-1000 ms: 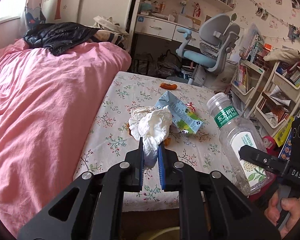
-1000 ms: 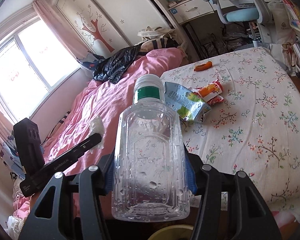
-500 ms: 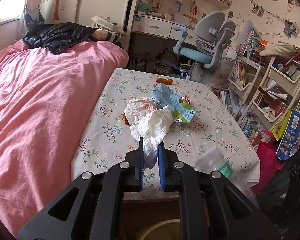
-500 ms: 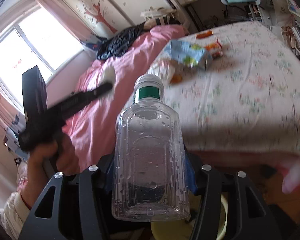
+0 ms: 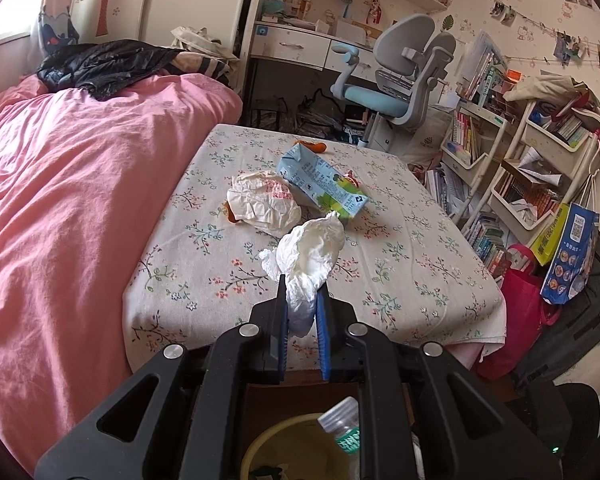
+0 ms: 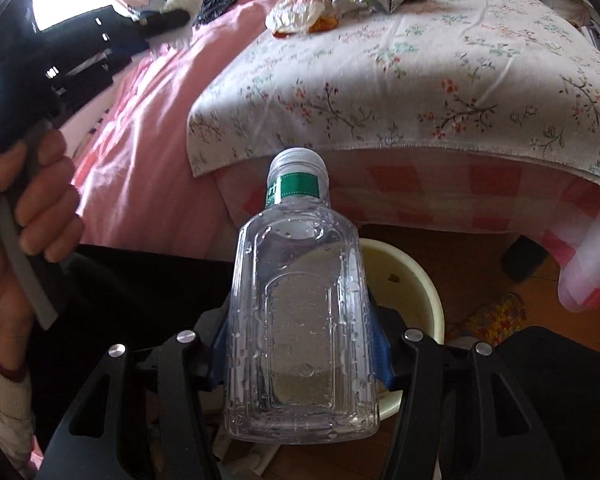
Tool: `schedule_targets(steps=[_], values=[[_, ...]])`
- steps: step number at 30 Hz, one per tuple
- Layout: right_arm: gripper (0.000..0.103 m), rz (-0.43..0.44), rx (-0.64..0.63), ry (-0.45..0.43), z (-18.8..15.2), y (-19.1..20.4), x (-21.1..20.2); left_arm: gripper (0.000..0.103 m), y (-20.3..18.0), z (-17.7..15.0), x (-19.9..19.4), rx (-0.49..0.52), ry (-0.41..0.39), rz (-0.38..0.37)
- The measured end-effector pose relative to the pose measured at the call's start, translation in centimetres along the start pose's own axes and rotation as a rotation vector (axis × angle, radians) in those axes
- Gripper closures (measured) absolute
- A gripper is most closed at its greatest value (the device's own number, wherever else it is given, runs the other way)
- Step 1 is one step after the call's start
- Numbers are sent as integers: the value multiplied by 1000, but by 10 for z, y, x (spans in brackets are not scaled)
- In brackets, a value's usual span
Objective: Collect trash
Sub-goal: 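Carry the bottle and tissue from the table toward the yellow bin, then open the right gripper to drop the bottle while the left drops the tissue into the bin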
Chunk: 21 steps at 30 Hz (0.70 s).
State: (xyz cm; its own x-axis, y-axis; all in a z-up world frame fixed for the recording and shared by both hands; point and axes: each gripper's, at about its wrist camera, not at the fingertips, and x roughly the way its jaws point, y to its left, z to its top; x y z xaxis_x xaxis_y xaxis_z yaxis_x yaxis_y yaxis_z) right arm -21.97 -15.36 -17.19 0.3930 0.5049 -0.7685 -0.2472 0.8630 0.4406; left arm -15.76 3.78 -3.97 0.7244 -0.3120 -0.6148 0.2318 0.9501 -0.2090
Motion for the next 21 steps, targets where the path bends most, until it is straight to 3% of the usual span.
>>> schedule_targets(steps=[7, 11, 15, 21], values=[[48, -45, -67, 99, -10, 13, 35, 91, -3, -7, -3, 0, 2, -13], [41, -79, -83, 147, -15, 14, 49, 91, -4, -13, -5, -1, 7, -17], [36, -101, -59, 125, -16, 6, 43, 91, -7, -17, -6, 9, 15, -21], [30, -130, 14, 2, -6, -9, 15, 91, -14, -31, -5, 18, 56, -32]])
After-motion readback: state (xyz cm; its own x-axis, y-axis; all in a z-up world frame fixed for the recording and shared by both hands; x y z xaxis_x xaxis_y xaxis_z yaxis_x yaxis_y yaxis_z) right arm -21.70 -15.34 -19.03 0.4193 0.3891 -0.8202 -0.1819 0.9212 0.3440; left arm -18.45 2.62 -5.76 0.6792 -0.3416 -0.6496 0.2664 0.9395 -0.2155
